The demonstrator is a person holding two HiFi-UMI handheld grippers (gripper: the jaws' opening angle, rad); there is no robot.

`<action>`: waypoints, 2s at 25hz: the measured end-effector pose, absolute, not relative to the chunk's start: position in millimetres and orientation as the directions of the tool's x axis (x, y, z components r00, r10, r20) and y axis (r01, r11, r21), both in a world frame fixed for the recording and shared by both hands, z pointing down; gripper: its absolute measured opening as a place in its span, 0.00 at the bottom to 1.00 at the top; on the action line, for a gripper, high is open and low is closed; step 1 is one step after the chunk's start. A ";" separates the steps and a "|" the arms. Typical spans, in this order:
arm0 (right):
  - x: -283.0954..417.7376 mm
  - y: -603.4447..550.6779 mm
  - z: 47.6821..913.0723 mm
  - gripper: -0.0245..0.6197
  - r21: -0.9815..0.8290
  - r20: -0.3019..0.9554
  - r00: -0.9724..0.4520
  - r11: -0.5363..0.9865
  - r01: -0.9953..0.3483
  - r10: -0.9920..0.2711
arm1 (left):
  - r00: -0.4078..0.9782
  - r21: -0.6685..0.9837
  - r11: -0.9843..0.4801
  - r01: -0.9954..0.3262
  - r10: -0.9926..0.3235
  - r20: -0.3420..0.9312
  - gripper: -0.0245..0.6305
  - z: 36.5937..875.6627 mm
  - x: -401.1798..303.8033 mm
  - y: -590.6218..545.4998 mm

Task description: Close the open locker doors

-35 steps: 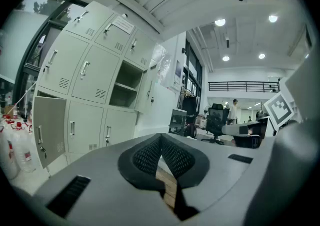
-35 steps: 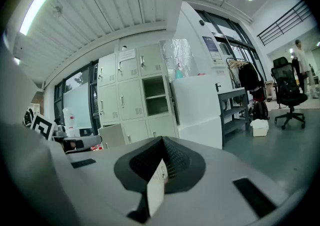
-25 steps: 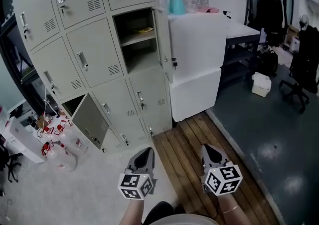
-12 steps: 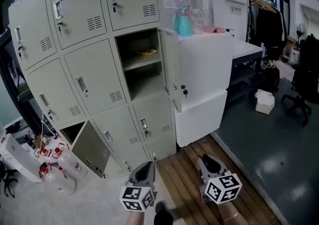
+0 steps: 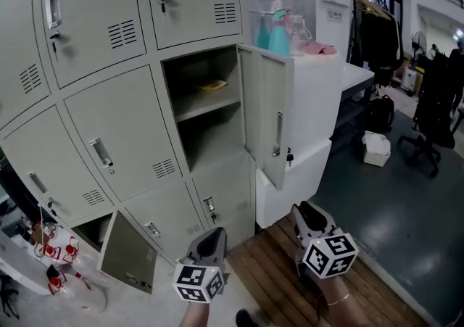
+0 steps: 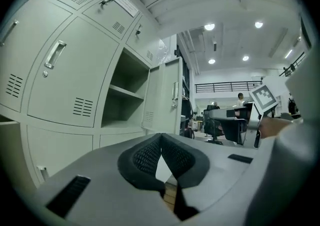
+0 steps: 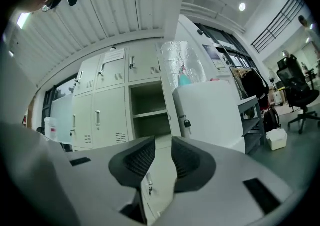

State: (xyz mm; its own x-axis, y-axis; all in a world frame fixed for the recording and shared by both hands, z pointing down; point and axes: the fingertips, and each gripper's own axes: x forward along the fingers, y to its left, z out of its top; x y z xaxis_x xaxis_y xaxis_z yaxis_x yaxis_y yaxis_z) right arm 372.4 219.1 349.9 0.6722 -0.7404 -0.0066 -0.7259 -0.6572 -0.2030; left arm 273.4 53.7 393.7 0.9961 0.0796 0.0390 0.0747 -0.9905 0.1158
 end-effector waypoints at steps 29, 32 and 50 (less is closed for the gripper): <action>496.3 143.6 352.0 0.27 -0.154 0.052 0.710 -0.708 -0.689 -0.702 | 0.991 0.137 -0.982 0.128 0.131 0.013 0.07 386.3 368.6 -36.3; 503.2 141.1 355.6 0.27 -0.155 0.063 0.698 -0.698 -0.699 -0.713 | 0.992 0.136 -0.983 0.123 0.126 0.014 0.07 385.6 373.8 -37.3; 459.8 69.5 354.8 0.21 -0.037 0.062 0.520 -0.523 -0.852 -0.852 | 1.000 0.123 -0.992 -0.014 -0.011 0.024 0.07 384.0 358.0 -71.8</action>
State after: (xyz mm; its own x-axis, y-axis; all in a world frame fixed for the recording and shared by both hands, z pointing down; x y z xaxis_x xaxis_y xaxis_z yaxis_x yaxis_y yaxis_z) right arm 459.8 69.5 354.8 0.5203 -0.8517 0.0616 -0.8516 -0.5229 -0.0373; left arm 358.0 -71.8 384.0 0.9997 -0.0114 0.0238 -0.0143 -0.9924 0.1225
